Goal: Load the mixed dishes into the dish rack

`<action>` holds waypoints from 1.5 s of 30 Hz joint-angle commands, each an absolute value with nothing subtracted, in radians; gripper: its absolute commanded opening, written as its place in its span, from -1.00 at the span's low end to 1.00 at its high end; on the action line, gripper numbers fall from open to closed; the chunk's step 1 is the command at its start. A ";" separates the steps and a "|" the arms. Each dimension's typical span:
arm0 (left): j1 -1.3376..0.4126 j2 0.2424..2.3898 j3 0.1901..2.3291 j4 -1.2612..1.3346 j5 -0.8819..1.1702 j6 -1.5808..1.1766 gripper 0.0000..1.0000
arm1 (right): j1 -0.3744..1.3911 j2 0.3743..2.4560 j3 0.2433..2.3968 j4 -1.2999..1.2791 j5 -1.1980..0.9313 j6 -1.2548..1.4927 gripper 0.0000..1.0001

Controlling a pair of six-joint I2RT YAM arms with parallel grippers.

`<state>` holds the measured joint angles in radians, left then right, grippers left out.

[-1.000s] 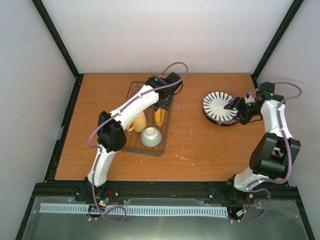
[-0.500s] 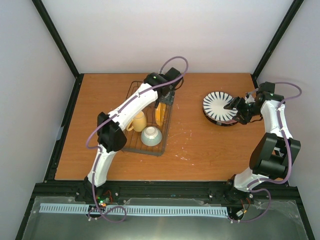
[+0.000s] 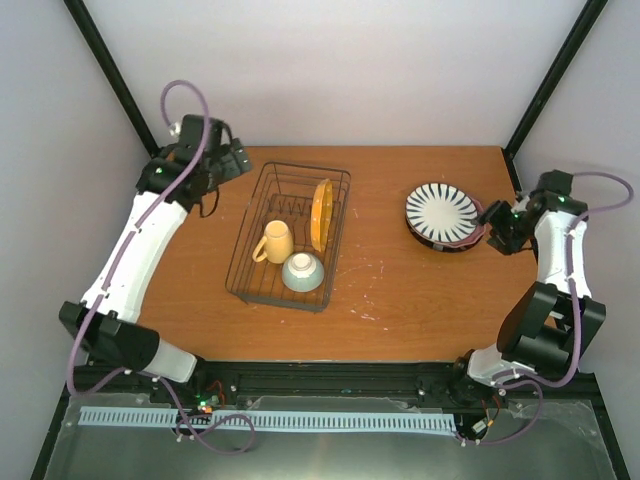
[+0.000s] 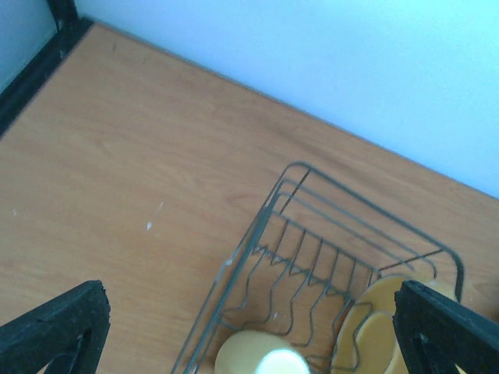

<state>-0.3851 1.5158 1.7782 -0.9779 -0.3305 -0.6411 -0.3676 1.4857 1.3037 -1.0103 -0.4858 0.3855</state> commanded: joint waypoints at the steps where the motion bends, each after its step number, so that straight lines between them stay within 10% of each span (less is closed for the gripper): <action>1: -0.284 1.445 1.555 -0.785 -0.079 -0.673 0.99 | -0.477 1.485 1.222 -1.022 -0.470 0.404 0.27; 7: -0.255 1.449 1.406 -0.712 0.079 -0.623 0.91 | -0.501 1.522 1.232 -1.028 -0.438 0.392 0.28; 13: -0.255 1.525 1.352 -0.666 0.159 -0.560 -0.08 | -0.502 1.523 1.254 -1.031 -0.449 0.392 0.29; 28: -0.254 1.728 1.401 -0.549 0.253 -0.416 -0.43 | -0.502 1.473 1.203 -1.004 -0.468 0.389 0.31; 34: -0.256 1.819 1.481 -0.557 0.318 -0.398 -0.98 | -0.502 1.471 1.193 -0.999 -0.466 0.387 0.31; 45: -0.274 1.821 1.415 -0.567 0.336 -0.377 -0.99 | -0.503 1.480 1.184 -0.990 -0.478 0.382 0.31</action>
